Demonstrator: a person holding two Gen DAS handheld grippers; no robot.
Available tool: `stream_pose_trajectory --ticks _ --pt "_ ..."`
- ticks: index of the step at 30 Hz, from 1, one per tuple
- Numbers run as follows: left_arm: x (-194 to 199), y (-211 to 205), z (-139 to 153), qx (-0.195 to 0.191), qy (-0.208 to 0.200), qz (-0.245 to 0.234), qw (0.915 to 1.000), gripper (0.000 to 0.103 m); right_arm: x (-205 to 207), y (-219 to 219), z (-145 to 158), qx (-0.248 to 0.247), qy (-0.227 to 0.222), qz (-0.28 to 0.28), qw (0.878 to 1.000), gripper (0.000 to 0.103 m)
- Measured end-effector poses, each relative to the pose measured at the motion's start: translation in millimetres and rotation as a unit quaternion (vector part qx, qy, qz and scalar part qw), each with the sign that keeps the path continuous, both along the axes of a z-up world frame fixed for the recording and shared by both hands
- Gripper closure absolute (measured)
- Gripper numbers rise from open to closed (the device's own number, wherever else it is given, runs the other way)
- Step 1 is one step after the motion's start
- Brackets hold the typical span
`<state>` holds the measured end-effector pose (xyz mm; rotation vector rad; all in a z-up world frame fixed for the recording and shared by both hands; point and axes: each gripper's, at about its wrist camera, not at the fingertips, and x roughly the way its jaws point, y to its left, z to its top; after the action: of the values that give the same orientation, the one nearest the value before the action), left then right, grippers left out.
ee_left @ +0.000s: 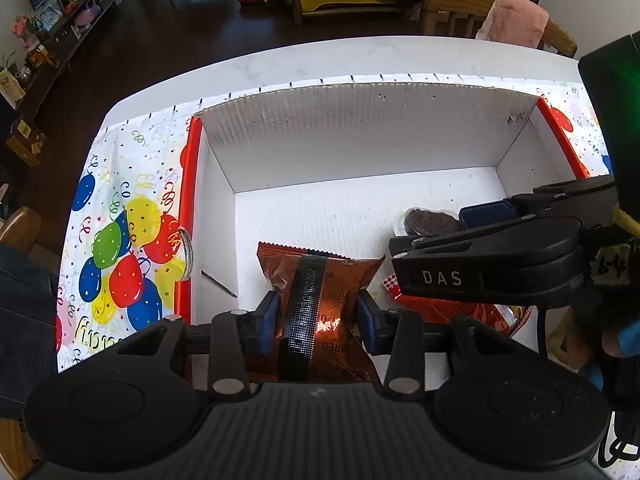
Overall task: Organize snacks
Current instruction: 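Open both tools to release the snack bag and lollipop in the box, then withdraw both tools from the box toward the remaining snacks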
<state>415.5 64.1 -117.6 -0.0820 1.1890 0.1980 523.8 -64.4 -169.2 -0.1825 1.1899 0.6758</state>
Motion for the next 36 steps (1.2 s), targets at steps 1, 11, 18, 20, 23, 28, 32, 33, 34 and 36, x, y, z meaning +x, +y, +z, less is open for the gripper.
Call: stream_pose_trajectory --ticks 1,11,18,20,23,28,32,33,34,36 --pt "-1 0 1 0.000 -0.002 0.001 1.0000 0.063 0 0 1 0.000 -0.001 0.002 1.000 0.040" --pt "-8 5 10 -0.007 -0.016 0.022 0.9996 0.050 -3 -13 15 0.022 -0.013 0.004 1.000 0.035" --pt "-25 7 27 -0.017 -0.041 0.038 0.9983 0.046 -11 -29 38 0.051 -0.026 0.006 0.998 0.031" --pt "-32 7 33 -0.020 -0.051 0.039 0.9977 0.046 -16 -34 45 0.057 -0.031 0.008 0.998 0.031" --pt "-43 7 41 -0.025 -0.065 0.039 0.9968 0.046 -26 -41 58 0.068 -0.035 0.010 0.997 0.029" --pt "-64 8 55 -0.034 -0.094 0.036 0.9944 0.045 -48 -51 79 0.081 -0.062 0.015 0.995 0.026" --pt "-84 8 66 -0.045 -0.113 0.026 0.9923 0.045 -71 -60 96 0.089 -0.077 0.007 0.993 0.025" --pt "-89 8 69 -0.047 -0.118 0.023 0.9917 0.045 -77 -62 99 0.091 -0.082 0.006 0.992 0.023" --pt "-95 7 72 -0.046 -0.123 0.021 0.9911 0.045 -84 -64 104 0.093 -0.088 0.005 0.992 0.023" --pt "-106 7 79 -0.046 -0.133 0.016 0.9900 0.044 -96 -67 112 0.098 -0.096 0.003 0.991 0.022"
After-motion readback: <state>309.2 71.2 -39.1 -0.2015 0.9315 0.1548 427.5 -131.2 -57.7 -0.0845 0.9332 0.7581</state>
